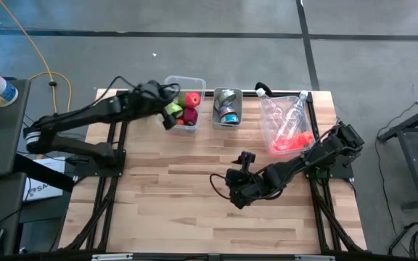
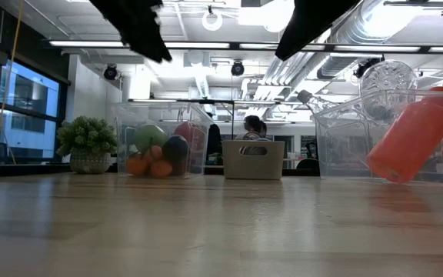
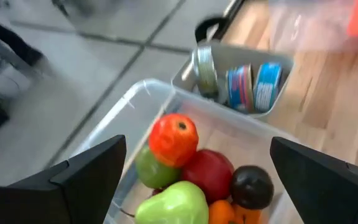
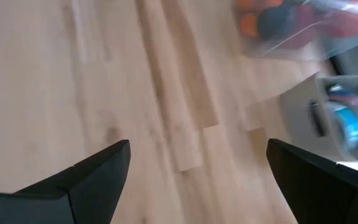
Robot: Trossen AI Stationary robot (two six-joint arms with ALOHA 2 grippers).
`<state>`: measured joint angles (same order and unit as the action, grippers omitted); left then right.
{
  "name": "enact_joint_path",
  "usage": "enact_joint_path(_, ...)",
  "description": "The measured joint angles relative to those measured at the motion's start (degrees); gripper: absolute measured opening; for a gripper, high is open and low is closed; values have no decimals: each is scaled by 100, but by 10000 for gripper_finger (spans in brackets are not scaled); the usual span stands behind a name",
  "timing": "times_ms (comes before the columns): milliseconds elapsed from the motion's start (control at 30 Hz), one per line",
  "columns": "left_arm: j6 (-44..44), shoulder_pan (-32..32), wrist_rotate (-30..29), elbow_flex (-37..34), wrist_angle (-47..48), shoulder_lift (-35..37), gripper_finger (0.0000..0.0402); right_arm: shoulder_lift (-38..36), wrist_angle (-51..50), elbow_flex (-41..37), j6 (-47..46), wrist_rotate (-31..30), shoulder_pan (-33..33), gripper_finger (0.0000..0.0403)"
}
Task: Pick & Place Food Item
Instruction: Return to Home Position
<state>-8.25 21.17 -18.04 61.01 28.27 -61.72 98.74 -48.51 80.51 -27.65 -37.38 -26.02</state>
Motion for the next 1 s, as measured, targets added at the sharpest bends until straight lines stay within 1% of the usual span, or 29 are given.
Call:
enact_joint_path(67, 39, -171, -37, 0, 85, 319, 389, 1, 174, 0, -186, 232, 35, 366)
enact_joint_path(167, 337, -385, 25, 0, 171, 714, 389, 2, 587, 0, -403, 445, 68, 366)
enact_joint_path(300, 644, -583, 37, 0, 204, 1006, 389, 2, 1068, 0, -179, 969, 66, 366)
enact_joint_path(433, 942, -730, 50, 0, 327, 1087, 389, 4, 1401, 0, 66, 1624, 64, 366)
enact_joint_path(567, 943, -827, 50, -2, 348, 1054, 389, 4, 1493, 0, -88, 1647, 64, 366)
enact_joint_path(667, 630, -837, 50, -2, 339, 1012, 389, 7, 1497, 0, -217, 1610, 82, 358)
enact_joint_path(733, 446, -837, 50, -2, 312, 969, 389, 7, 1497, 0, -363, 1521, 126, 344)
enact_joint_path(833, 227, -837, 50, -7, 329, 913, 389, 7, 1496, -1, -408, 1486, 188, 303)
enact_joint_path(933, 273, -837, 49, -7, 310, 868, 389, 7, 1495, 0, -373, 1446, 228, 243)
enact_joint_path(1000, 311, -835, 49, -7, 308, 832, 389, 7, 1495, 0, -366, 1497, 245, 195)
